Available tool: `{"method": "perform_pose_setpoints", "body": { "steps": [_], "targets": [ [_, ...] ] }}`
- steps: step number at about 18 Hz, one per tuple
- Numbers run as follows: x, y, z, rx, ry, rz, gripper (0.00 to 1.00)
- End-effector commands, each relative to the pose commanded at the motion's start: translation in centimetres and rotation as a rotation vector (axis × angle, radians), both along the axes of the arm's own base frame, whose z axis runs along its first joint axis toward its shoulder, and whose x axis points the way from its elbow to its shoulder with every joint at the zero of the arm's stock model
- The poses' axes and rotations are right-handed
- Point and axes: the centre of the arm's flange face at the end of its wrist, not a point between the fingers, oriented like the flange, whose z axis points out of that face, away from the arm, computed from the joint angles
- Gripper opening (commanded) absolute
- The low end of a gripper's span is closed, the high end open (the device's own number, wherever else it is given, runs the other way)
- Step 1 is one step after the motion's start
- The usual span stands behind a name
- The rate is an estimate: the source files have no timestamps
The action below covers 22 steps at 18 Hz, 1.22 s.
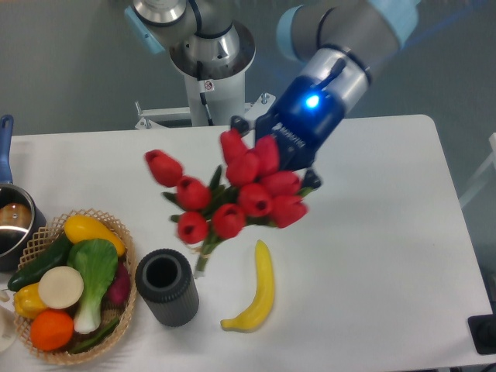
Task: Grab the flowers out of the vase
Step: 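Lift the tulip bunch up out of the grey vase, then carry the held tulips away from the vase, past the banana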
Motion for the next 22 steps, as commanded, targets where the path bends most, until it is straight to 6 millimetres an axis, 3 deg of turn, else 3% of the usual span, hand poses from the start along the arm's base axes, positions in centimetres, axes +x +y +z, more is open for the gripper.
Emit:
{"method": "perform_pose_setpoints", "body": {
  "steps": [4, 9, 12, 16, 19, 22],
  "targets": [
    [-1.5, -1.2, -0.2, -0.009, 0.022, 0.034, 0.0],
    [-5.1, -4.0, -1.4, -0.069, 0.233, 0.094, 0.0],
    [-6.3, -4.6, -3.3, -0.2, 0.318, 0.157, 0.0],
    [-8.5, -7.8, -9.3, -0.437, 0.368, 0.232, 0.0],
    [-9.0, -9.2, -10.1, -0.624, 0.321, 0.275, 0.0],
    [-9.5, -9.2, -10.2, -0.794, 0.3, 0.287, 0.0]
  ]
}}
